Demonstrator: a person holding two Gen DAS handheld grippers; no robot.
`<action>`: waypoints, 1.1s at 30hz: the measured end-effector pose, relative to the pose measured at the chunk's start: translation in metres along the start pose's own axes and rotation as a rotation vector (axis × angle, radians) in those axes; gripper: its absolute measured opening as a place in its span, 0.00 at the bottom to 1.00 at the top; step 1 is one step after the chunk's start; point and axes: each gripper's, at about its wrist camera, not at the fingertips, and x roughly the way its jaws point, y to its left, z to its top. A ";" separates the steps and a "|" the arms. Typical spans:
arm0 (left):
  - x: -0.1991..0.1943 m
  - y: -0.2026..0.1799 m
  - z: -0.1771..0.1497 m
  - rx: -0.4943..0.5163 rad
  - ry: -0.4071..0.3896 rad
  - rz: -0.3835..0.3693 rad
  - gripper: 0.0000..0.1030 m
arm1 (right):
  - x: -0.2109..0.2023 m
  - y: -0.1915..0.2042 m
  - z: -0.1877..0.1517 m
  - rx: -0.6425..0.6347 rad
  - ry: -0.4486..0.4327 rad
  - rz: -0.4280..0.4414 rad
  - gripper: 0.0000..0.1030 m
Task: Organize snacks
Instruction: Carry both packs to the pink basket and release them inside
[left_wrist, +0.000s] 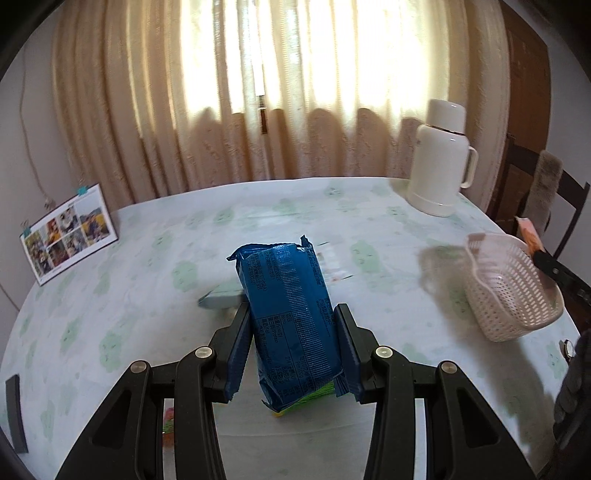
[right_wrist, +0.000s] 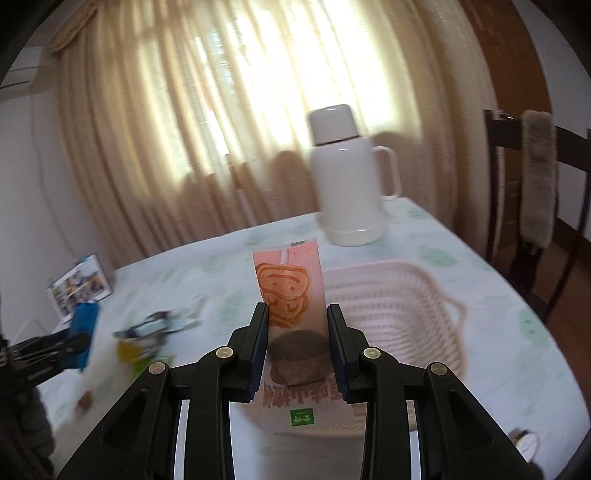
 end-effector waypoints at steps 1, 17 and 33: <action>0.000 -0.004 0.001 0.006 0.000 -0.005 0.39 | 0.003 -0.007 0.001 0.010 0.001 -0.014 0.33; 0.016 -0.101 0.034 0.118 0.035 -0.225 0.39 | 0.005 -0.061 -0.008 0.159 -0.074 -0.117 0.60; 0.048 -0.181 0.052 0.140 0.112 -0.421 0.60 | -0.010 -0.070 -0.008 0.196 -0.145 -0.171 0.60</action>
